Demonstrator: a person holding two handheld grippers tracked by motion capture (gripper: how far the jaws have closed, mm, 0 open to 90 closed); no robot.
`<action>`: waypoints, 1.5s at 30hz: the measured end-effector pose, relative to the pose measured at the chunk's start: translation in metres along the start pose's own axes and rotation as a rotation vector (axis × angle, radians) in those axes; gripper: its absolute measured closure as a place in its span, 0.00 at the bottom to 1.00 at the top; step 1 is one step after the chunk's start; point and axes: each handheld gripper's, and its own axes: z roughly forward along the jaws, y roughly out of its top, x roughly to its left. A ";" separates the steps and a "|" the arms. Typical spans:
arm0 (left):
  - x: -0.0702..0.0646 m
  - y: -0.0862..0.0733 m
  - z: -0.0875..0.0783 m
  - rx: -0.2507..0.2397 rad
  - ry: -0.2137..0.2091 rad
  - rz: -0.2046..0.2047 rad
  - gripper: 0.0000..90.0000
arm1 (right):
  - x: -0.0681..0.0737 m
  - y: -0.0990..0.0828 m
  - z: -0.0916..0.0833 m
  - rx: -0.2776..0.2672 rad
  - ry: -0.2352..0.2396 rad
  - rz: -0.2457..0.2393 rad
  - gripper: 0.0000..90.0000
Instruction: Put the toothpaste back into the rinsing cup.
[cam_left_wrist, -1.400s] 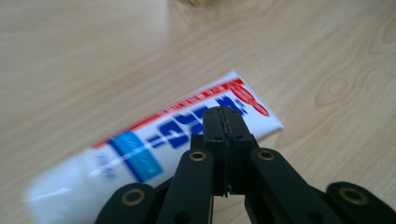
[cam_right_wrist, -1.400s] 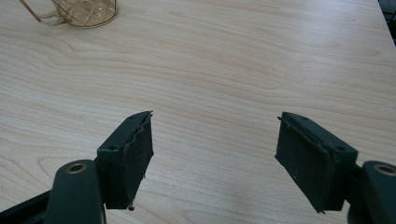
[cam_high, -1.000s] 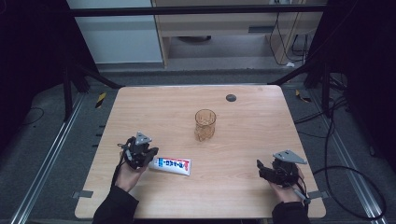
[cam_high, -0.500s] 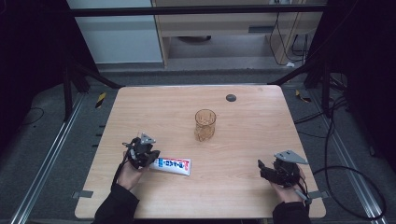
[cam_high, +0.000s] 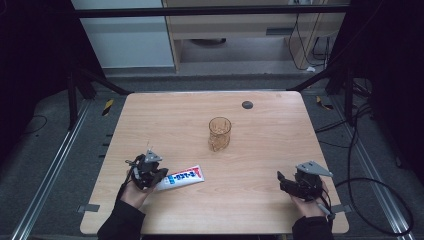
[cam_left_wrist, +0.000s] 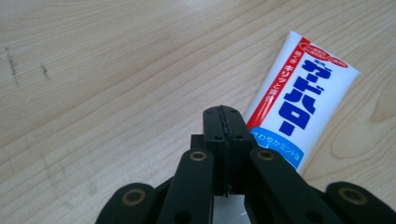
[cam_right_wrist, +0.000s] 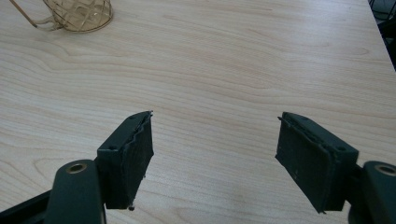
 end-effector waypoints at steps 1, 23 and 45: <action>-0.001 -0.001 -0.001 0.003 -0.001 -0.004 0.99 | 0.000 0.000 0.000 -0.001 0.000 0.000 0.30; -0.023 -0.016 -0.014 0.001 -0.032 0.003 0.99 | -0.002 -0.001 0.002 0.008 0.010 0.000 0.28; -0.016 0.025 -0.035 -0.047 -0.040 0.060 0.35 | -0.005 -0.002 0.003 0.017 0.007 0.008 0.26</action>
